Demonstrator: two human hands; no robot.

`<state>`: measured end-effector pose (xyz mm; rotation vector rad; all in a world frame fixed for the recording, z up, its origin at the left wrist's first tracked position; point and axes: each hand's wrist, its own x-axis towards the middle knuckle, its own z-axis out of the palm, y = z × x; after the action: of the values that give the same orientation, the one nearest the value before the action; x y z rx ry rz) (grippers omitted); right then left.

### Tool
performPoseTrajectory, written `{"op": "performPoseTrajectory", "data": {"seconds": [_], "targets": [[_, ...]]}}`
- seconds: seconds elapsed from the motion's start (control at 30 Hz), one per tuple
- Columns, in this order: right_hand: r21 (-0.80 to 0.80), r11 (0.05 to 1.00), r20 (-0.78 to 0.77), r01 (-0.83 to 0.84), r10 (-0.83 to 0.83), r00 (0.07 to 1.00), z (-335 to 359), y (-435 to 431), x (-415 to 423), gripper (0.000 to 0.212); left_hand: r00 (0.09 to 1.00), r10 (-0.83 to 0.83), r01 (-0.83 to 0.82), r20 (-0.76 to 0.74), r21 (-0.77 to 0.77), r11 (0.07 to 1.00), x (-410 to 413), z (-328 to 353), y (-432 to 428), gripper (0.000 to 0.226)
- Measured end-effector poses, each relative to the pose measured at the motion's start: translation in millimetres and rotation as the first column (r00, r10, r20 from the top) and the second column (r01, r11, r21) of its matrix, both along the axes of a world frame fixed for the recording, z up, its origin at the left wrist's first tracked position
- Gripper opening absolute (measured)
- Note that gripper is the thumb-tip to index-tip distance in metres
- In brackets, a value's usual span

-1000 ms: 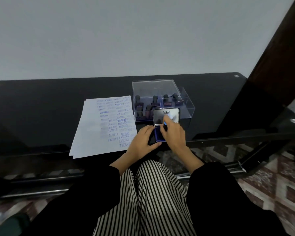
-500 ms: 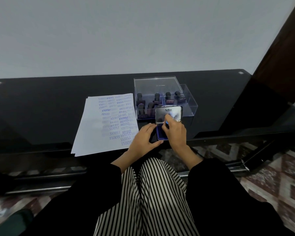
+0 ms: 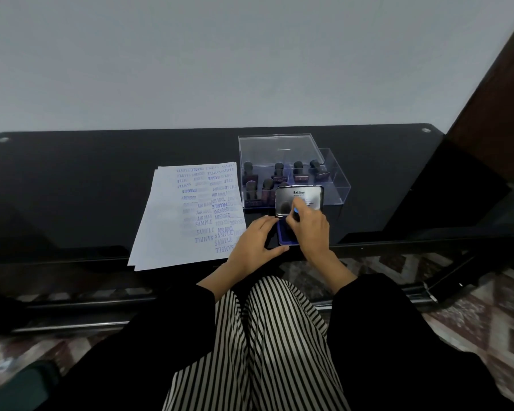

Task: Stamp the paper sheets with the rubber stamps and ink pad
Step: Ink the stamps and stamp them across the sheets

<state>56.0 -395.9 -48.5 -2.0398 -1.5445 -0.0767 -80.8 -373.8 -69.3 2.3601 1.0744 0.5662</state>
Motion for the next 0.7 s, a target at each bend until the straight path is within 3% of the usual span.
{"op": "performPoseTrajectory", "data": {"seconds": [0.7], "targets": [[0.144, 0.989, 0.034, -0.046, 0.041, 0.999, -10.8, -7.7, 1.0, 0.014, 1.000, 0.004, -0.003, -0.019, 0.039, 0.999, 1.8, 4.1, -3.0, 0.070]]}}
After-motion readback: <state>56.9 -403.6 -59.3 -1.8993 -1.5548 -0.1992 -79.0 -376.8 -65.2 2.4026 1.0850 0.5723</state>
